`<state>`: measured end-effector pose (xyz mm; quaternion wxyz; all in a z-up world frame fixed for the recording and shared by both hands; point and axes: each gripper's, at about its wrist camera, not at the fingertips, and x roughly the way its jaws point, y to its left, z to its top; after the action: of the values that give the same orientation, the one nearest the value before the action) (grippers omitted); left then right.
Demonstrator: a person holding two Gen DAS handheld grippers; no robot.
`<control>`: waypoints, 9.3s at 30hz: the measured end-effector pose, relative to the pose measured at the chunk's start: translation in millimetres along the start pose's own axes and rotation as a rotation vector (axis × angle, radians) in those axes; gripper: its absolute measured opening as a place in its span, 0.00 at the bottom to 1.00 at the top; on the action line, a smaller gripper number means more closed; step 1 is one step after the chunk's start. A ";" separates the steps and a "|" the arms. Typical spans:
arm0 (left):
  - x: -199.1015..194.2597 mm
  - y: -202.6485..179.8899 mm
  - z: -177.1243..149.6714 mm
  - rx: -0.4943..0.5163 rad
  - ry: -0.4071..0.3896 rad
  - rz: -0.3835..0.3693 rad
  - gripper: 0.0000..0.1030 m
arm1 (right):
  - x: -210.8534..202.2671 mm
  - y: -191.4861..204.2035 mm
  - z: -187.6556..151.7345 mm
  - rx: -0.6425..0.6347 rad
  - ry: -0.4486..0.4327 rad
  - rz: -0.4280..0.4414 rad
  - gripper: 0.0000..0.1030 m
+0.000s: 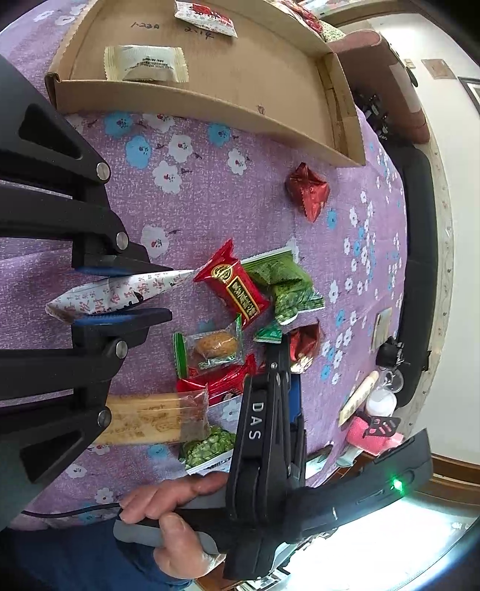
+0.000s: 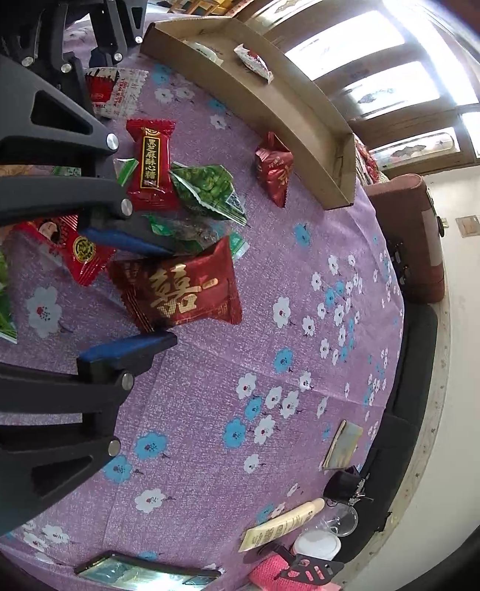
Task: Organize snacks
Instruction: 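Carry both held packets over the cardboard tray, then lower and release the dark red packet in the tray with the right gripper while the left holds its packet, then open the left gripper to drop the long white packet into the tray, then move both open grippers back to the snack pile, then grasp the dark red gold-print packet with the left gripper, then grasp the red packet with gold emblem with the right gripper, then carry both held packets over the cardboard tray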
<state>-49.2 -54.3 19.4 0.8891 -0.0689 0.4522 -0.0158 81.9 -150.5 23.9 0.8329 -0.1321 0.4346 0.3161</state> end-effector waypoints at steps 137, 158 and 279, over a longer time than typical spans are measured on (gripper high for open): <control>-53.4 169.4 -15.3 -0.241 -0.215 0.334 0.54 | 3.7 194.9 18.9 0.061 -0.186 0.397 0.72; -60.2 148.2 -13.6 -0.130 -0.281 0.418 0.74 | -63.3 120.4 51.0 0.246 -0.287 0.272 0.73; -15.1 13.0 16.4 0.019 -0.173 0.139 0.36 | -68.8 49.1 -23.7 0.093 -0.208 0.140 0.17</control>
<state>-45.3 -38.2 39.2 0.9245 -0.0299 0.3771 0.0476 6.1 -153.0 68.3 0.8546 -0.0290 0.3681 0.3652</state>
